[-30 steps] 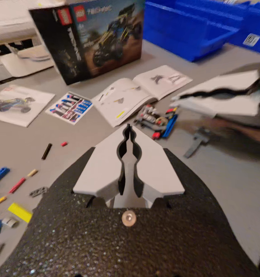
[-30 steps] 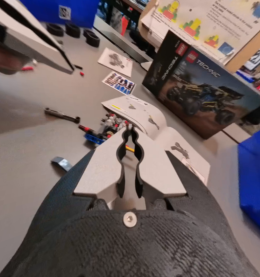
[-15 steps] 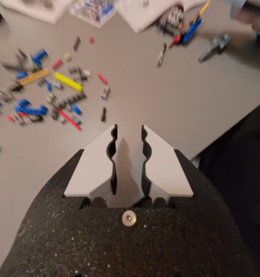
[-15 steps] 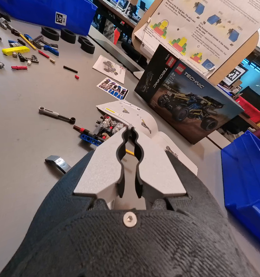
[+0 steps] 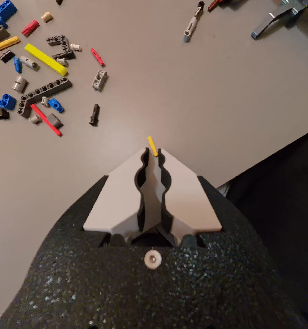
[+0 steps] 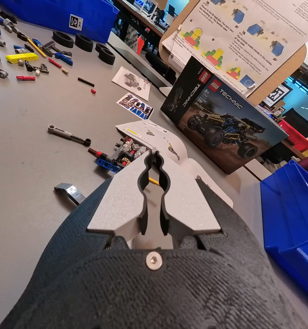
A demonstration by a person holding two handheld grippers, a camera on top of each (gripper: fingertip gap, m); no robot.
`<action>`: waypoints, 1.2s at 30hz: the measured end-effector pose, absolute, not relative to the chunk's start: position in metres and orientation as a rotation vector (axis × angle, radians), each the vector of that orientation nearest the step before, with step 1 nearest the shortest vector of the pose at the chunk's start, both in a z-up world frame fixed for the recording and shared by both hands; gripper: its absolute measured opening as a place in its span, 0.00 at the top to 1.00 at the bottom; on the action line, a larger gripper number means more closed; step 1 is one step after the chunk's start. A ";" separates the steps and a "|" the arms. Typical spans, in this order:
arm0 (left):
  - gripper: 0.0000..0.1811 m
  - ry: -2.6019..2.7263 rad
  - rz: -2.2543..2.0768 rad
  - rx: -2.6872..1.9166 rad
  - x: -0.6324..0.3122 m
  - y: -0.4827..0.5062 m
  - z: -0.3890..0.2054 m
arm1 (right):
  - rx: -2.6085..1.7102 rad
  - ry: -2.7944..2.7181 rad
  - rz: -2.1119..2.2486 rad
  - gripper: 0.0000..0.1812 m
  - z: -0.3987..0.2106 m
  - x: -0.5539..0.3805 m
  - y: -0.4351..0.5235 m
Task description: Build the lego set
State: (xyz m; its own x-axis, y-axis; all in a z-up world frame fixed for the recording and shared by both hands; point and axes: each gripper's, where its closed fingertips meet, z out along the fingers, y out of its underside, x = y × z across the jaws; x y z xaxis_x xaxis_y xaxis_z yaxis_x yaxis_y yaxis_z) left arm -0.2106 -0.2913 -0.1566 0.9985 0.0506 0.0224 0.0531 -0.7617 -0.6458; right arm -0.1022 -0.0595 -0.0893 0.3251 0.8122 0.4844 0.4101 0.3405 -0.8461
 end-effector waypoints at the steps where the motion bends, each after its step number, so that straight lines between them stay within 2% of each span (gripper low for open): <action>1: 0.99 -0.077 -0.005 -2.431 -0.214 -0.291 -0.157 | -1.275 -1.292 0.388 0.99 -0.090 -0.102 -0.060; 8: 0.98 -0.082 0.002 -2.377 -0.229 -0.287 -0.157 | -1.262 -1.308 0.372 0.99 -0.091 -0.104 -0.061; 11: 0.93 -0.063 0.017 -2.376 -0.232 -0.289 -0.156 | -1.259 -1.307 0.367 0.99 -0.091 -0.104 -0.061; 14: 0.92 -0.043 0.014 -2.365 -0.232 -0.292 -0.151 | -1.257 -1.310 0.363 0.99 -0.091 -0.104 -0.061; 31: 0.91 0.245 0.050 -2.358 -0.241 -0.311 -0.154 | -1.251 -1.320 0.357 0.99 -0.092 -0.106 -0.061; 36: 0.93 0.263 -0.055 -2.338 -0.241 -0.309 -0.156 | -1.248 -1.325 0.354 0.99 -0.093 -0.106 -0.061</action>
State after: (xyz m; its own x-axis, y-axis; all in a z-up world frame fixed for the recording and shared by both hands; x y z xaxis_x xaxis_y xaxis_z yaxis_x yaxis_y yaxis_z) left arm -0.2409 -0.3093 -0.1561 0.9778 -0.2059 -0.0394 -0.1726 -0.6839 -0.7089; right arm -0.1060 -0.0609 -0.0929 0.2998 0.7988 0.5216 0.4323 0.3737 -0.8207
